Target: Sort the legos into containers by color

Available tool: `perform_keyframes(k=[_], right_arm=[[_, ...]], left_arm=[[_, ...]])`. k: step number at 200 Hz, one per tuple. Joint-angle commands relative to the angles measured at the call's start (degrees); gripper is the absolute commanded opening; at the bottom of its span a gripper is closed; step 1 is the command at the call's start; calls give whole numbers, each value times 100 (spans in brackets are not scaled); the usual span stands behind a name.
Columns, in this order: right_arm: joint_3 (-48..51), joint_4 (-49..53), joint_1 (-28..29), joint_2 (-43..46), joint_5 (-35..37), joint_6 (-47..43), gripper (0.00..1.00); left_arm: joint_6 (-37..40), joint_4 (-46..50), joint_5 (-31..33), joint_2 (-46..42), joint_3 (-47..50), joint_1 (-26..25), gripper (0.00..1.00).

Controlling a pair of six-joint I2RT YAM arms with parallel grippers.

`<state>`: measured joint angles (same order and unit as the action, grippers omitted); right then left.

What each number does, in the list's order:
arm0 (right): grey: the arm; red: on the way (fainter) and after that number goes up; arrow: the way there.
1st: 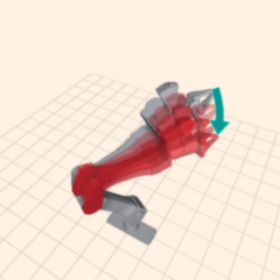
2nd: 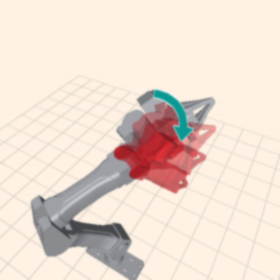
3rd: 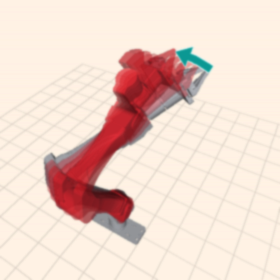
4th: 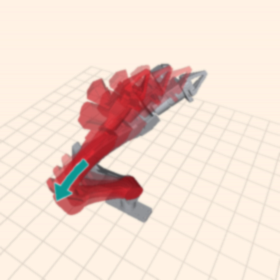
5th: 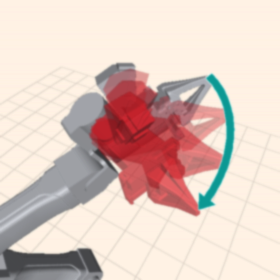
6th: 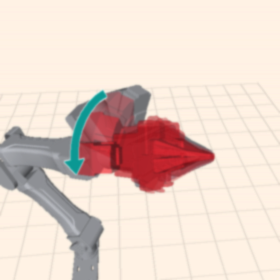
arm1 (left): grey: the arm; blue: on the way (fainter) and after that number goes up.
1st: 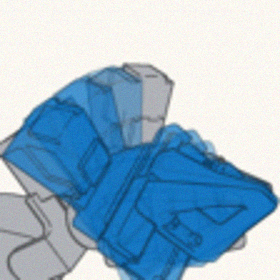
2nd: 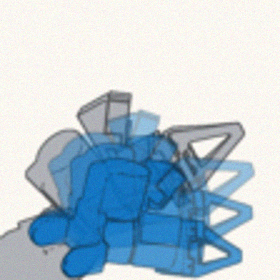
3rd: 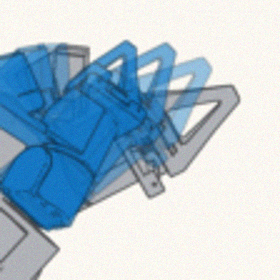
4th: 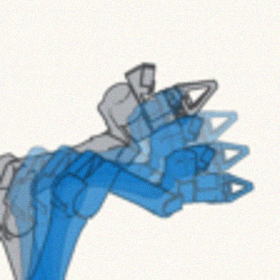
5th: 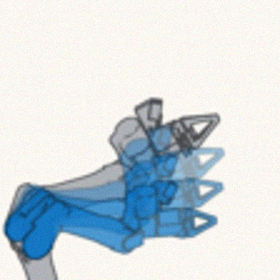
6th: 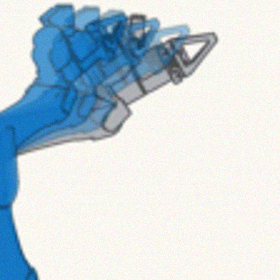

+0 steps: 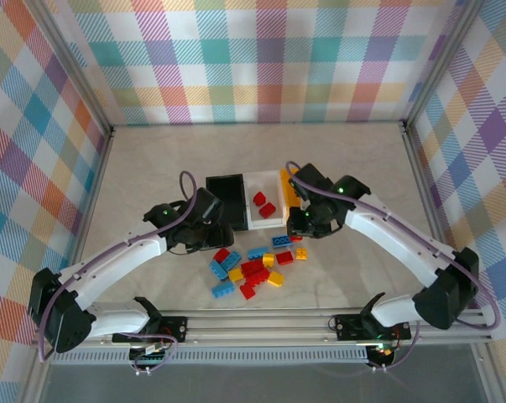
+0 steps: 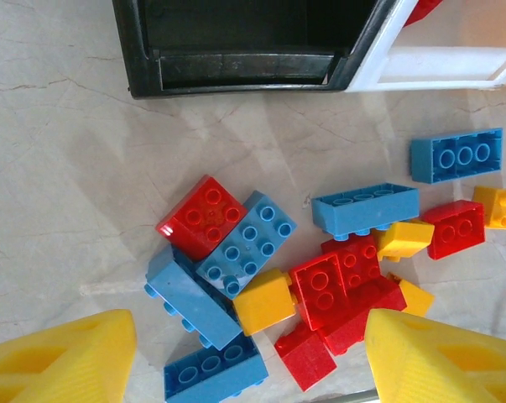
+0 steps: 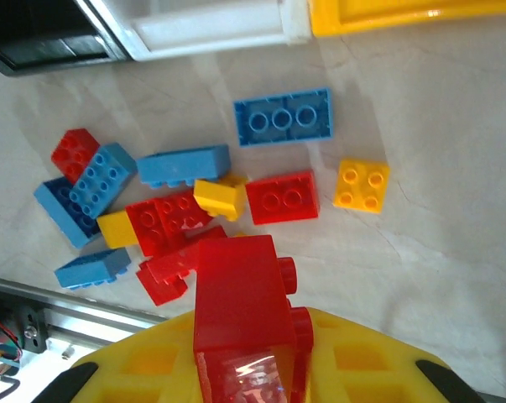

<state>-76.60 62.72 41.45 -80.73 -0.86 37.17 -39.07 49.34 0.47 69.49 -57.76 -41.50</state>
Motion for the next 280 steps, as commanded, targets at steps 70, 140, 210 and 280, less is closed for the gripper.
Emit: perform_keyframes(k=[70,140,210,280], right_arm=[[-2495,178,-320,-2719,-344,-987,25],[-3779,421,-453,-4268,-477,-1268,25],[-4256,443,-550,-4979,-581,-1326,25],[-4329,441,-564,-5190,-616,-1291,30]], left_arm=[[-67,332,-192,-878,489,157,78],[-72,651,-360,-1398,659,335,82],[45,928,-413,-1551,644,561,85],[73,867,-480,-1533,765,656,85]])
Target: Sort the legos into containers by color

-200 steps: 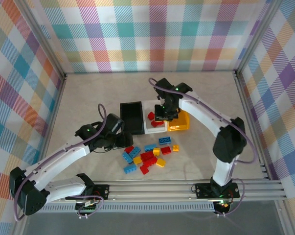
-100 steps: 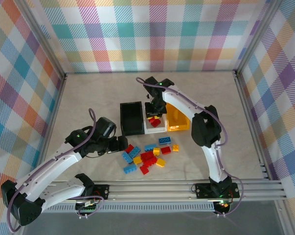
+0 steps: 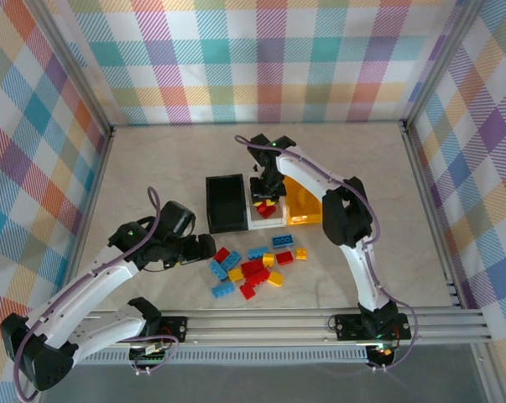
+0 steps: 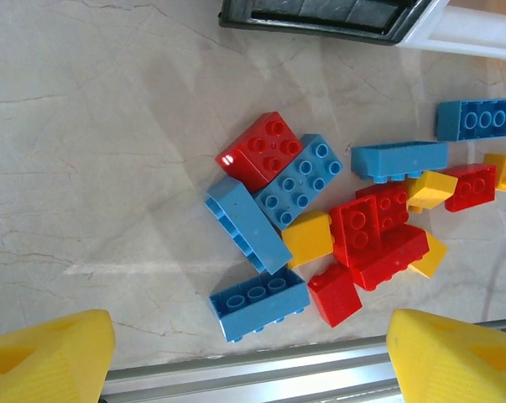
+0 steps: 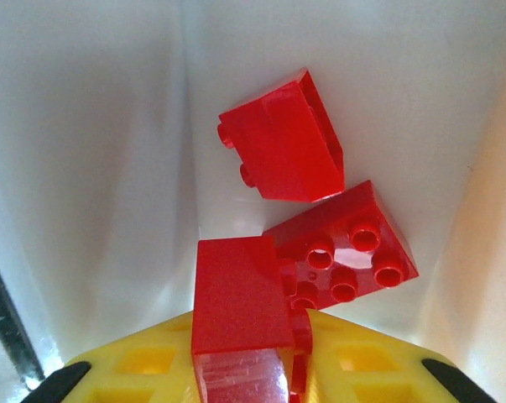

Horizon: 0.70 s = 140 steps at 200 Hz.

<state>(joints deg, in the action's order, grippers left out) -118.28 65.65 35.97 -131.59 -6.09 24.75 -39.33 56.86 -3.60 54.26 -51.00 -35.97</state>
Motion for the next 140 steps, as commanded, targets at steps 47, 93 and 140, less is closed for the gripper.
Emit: perform_keyframes(k=[47,93,140], right_arm=[[-161,168,-16,-19,-77,-24,35],[-192,193,-27,288,-33,20,38],[-283,280,-20,1043,-96,145,41]], left_arm=[[94,53,-128,-10,134,170,85],[125,36,-150,-13,129,195,85],[173,80,-106,-29,74,206,86]])
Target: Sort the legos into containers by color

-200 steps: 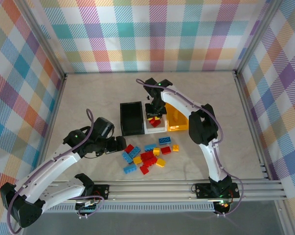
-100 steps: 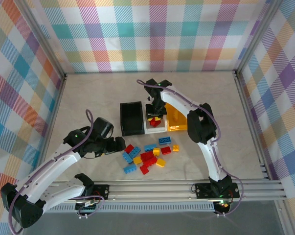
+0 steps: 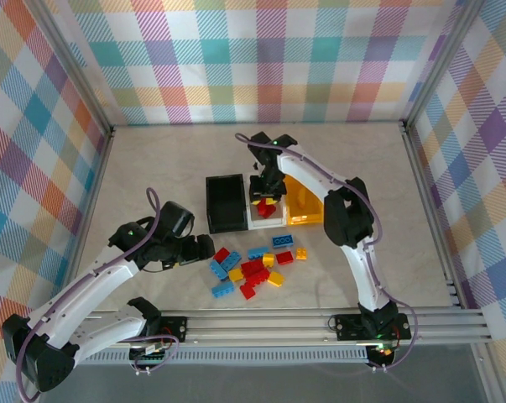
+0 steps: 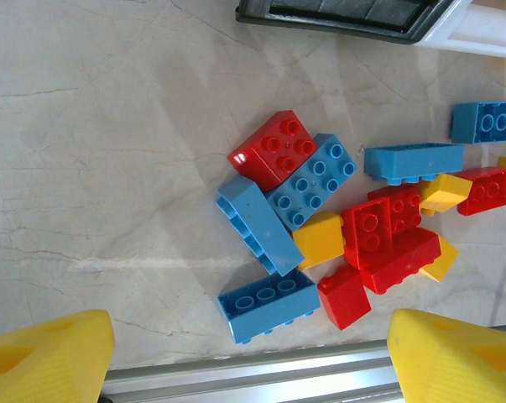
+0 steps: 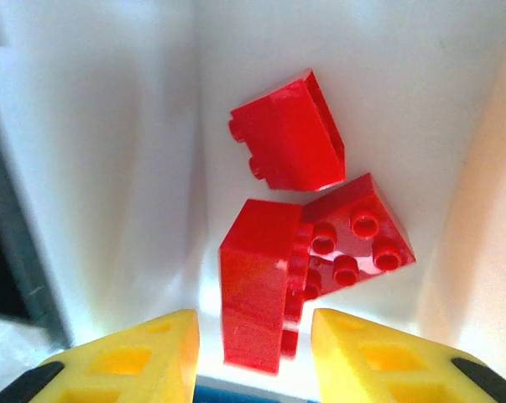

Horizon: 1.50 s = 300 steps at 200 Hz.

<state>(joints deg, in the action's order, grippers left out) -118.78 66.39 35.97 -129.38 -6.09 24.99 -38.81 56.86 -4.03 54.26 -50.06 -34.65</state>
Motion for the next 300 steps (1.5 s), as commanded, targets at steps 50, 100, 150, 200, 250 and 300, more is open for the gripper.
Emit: perform_keyframes(k=[50,100,150,200,250,300], right_arm=[[954,-218,-62,2120,-338,398,42],[2860,-543,-454,3850,-495,600,45],[4805,-594,-1003,5481,-588,792,48],[6668,-940,-773,6264,-921,1356,50],[7242,-1078,-548,6621,-1021,1684,50],[7186,-1003,-447,6632,-1022,1657,50]], left_arm=[[176,-22,-213,131,-98,64,84],[482,-95,-90,859,-721,-443,82],[449,-471,218,1990,-1181,-1485,82],[346,-943,-34,2489,-1196,-1591,83],[407,-768,220,2818,-1159,-1593,82],[650,-508,553,3248,-1185,-1095,82]])
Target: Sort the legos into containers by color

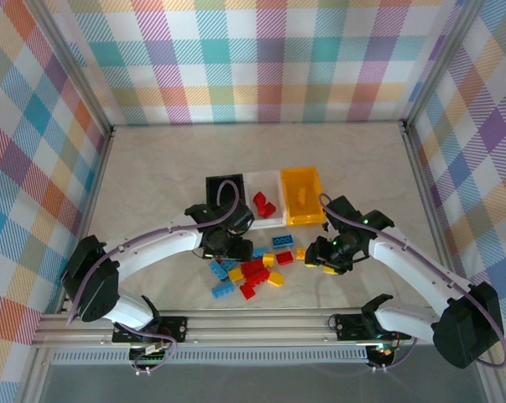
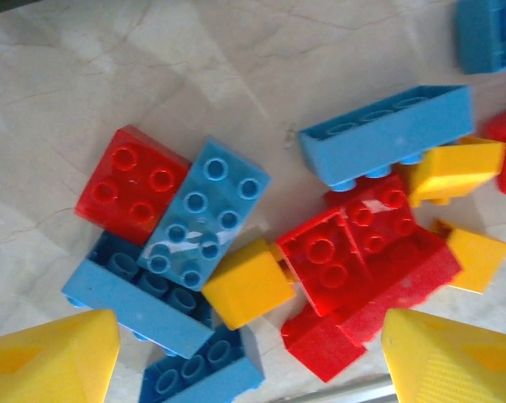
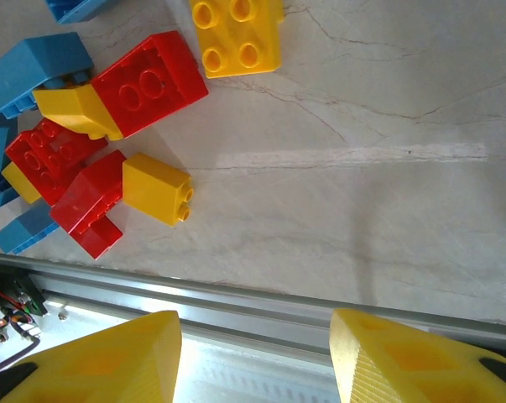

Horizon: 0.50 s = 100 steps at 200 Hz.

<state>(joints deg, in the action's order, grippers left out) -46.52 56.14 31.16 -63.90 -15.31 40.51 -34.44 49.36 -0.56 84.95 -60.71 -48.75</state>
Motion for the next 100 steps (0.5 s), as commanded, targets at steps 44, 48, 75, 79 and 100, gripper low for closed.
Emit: perform_keyframes(k=[44,48,75,79,100], right_arm=[[-85,95,32,119,-95,73,50],[-97,97,31,107,-95,64,51],[-154,95,32,58,-104,45,51],[-170,98,35,49,-100,49,51],[-226,69,27,3,-95,45,51]], left_arm=[[524,264,300,513,-200,797,79],[542,271,319,552,-205,826,79],[672,300,454,791,-283,894,78],[688,306,488,830,-304,894,78],[764,363,696,1007,-387,896,77]])
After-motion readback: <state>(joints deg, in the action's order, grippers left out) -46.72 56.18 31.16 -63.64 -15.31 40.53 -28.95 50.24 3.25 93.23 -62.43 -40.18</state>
